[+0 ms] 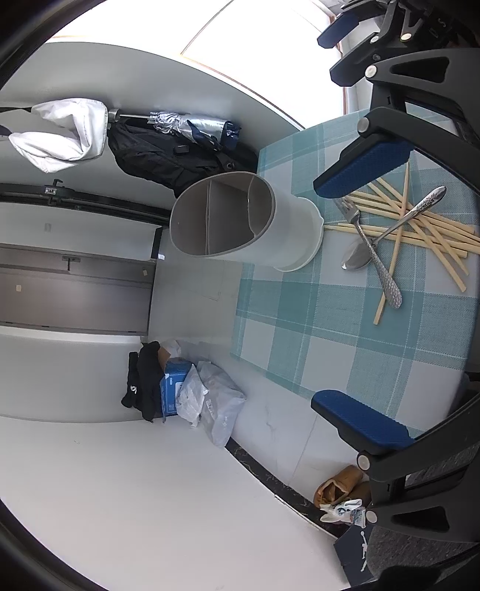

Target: Organize utensils

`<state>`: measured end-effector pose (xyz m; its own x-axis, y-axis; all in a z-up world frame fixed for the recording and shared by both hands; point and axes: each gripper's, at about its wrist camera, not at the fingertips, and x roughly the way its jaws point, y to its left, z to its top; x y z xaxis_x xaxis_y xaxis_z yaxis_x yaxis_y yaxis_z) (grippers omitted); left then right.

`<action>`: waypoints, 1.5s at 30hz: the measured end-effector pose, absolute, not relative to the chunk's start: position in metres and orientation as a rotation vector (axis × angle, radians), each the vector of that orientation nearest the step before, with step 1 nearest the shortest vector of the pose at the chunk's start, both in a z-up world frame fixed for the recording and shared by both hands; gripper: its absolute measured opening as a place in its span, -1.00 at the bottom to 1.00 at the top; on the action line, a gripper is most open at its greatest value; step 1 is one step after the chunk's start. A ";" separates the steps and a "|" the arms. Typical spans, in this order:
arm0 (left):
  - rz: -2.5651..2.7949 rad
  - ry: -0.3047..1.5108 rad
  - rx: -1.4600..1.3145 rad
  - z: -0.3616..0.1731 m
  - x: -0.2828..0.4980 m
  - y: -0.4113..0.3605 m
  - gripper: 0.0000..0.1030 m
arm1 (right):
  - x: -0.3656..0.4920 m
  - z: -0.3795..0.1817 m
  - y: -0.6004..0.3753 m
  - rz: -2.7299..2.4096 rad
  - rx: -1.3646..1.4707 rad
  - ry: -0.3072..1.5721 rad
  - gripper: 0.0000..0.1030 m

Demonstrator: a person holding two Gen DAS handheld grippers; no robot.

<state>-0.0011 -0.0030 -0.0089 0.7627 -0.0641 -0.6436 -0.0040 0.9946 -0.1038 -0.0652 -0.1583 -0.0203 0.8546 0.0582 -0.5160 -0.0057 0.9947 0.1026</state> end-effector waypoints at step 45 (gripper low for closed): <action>-0.008 0.928 -0.330 -0.053 0.050 0.079 0.98 | 0.026 -0.080 -0.091 0.296 0.006 0.912 0.67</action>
<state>0.0496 0.0790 -0.0532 0.6028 -0.1481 -0.7841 -0.1341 0.9499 -0.2825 0.0260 -0.0914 -0.0802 0.5746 0.2548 -0.7778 -0.2499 0.9595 0.1297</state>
